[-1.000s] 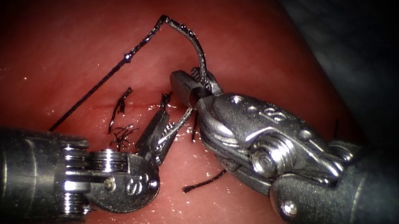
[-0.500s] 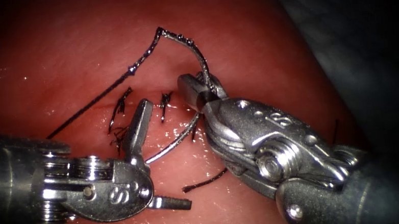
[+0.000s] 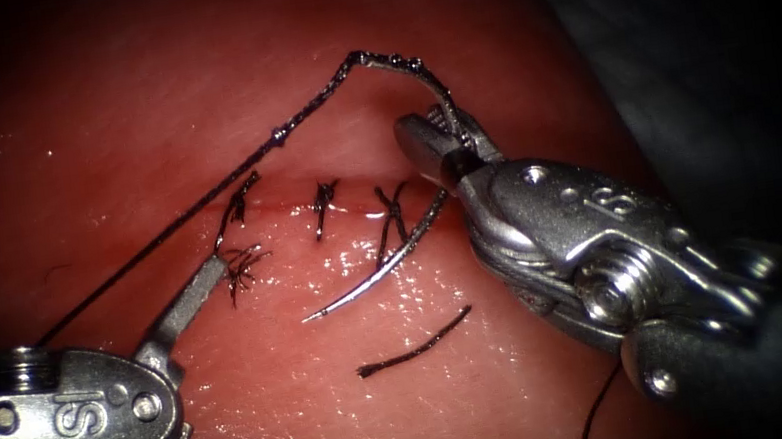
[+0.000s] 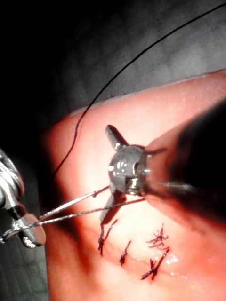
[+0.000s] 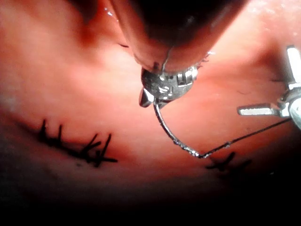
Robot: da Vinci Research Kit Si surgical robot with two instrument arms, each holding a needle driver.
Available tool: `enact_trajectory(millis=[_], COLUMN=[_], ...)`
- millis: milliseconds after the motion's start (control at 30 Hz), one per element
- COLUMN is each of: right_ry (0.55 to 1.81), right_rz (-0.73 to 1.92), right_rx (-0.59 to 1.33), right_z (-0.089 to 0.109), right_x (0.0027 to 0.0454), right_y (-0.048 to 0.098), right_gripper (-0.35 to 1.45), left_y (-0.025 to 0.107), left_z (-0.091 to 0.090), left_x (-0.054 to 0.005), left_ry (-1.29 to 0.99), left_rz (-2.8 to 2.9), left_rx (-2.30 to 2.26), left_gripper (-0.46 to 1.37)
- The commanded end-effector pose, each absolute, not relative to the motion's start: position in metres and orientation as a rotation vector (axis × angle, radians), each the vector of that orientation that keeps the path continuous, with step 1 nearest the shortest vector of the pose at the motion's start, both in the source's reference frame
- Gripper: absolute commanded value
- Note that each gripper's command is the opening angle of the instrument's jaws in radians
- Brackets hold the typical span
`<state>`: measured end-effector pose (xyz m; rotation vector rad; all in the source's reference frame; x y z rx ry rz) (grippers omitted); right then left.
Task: Wound Closure
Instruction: Hand over the needle from the left to the right gripper
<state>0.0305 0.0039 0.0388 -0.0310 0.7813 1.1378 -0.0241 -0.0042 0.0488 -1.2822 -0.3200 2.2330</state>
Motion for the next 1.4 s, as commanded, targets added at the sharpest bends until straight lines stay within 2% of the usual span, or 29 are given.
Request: enact_trajectory(millis=[33,400,500,600,700,833,867,1000,1067,1167,1400], right_ry=[0.801,0.906,0.958,0.974,0.987,1.055,1.07,1.12,1.145,1.2,1.262], right_rz=[1.06,0.767,0.65,0.548,0.507,0.455,0.442,0.414,0.405,0.402,0.418], right_rx=[-0.026,0.03,0.181,0.305,0.348,0.364,0.367,0.362,0.357,0.327,0.259], right_z=[0.0387,0.0376,0.0373,0.0374,0.0378,0.0381,0.0382,0.0383,0.0382,0.0379,0.0371], right_x=[0.0299,0.0262,0.0248,0.0237,0.0234,0.0234,0.0235,0.0237,0.0236,0.0232,0.0212], right_y=[0.004,0.005,0.0062,0.0071,0.0074,0.0069,0.0066,0.0058,0.0053,0.0045,0.0032], right_gripper=[-0.35,-0.35,-0.35,-0.35,-0.35,-0.35,-0.35,-0.35,-0.35,-0.35,-0.35], left_y=[-0.0037,-0.0015,-0.0011,-0.0009,-0.0009,-0.0009,-0.0008,-0.0001,0.0002,0.0002,-0.0007], left_z=[0.0488,0.0519,0.0537,0.0548,0.0548,0.0546,0.0547,0.0552,0.0555,0.056,0.0573], left_x=[-0.024,-0.0243,-0.0242,-0.0246,-0.025,-0.0261,-0.0265,-0.0282,-0.029,-0.03,-0.031], left_ry=[-0.344,-0.243,-0.206,-0.178,-0.163,-0.151,-0.149,-0.132,-0.131,-0.13,-0.157], left_rz=[2.199,2.169,2.206,2.232,2.245,2.247,2.246,2.27,2.279,2.291,2.312], left_rx=[-1.322,-1.345,-1.362,-1.372,-1.377,-1.372,-1.369,-1.401,-1.426,-1.458,-1.487], left_gripper=[1.36,1.36,1.32,1.17,1.04,0.5,0.44,0.42,0.46,0.64,0.69])
